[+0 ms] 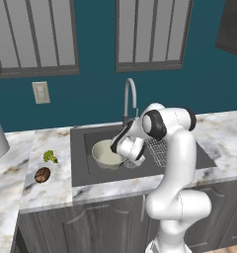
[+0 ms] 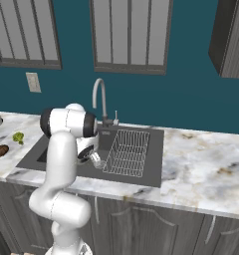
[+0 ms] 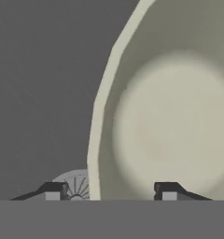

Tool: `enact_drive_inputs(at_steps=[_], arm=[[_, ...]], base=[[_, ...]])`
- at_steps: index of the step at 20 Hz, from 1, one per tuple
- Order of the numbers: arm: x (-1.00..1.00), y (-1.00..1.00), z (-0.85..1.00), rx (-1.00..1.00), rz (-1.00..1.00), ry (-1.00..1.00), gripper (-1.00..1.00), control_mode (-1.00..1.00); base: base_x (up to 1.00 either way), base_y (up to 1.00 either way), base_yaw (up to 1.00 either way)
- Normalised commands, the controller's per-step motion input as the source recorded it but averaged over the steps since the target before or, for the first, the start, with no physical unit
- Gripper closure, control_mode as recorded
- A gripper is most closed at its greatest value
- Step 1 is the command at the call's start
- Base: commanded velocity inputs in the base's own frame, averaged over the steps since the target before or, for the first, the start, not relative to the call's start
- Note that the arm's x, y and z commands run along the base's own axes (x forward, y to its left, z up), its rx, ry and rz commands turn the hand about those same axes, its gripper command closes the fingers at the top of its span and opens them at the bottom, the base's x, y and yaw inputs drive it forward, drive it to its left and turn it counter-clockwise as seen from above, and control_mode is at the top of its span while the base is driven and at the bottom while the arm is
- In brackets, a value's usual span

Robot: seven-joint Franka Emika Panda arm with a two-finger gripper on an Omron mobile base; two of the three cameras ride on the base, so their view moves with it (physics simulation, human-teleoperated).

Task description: Remove the broccoli and potato from the sink. Then move the bowl and cup from the counter to the sink for washing.

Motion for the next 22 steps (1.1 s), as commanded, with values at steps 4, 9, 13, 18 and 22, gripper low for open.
enact_drive_inputs(at_steps=[4, 9, 13, 18, 22], arm=[[-0.02, 0.05, 0.18, 0.00, 0.00, 0.00, -1.00, -1.00], [-0.01, 0.00, 0.28, 0.00, 0.03, 0.03, -1.00, -1.00], [-0.07, 0.00, 0.29, 0.00, 0.06, 0.03, -1.00, -1.00], [-0.13, 0.00, 0.38, 0.00, 0.07, 0.00, -1.00, -1.00], [-0.18, 0.00, 0.39, 0.00, 0.08, 0.00, -1.00, -1.00]], base=[[0.00, 0.00, 0.00], [0.00, 0.00, 0.00], [0.00, 0.00, 0.00], [0.00, 0.00, 0.00], [0.00, 0.00, 0.00]])
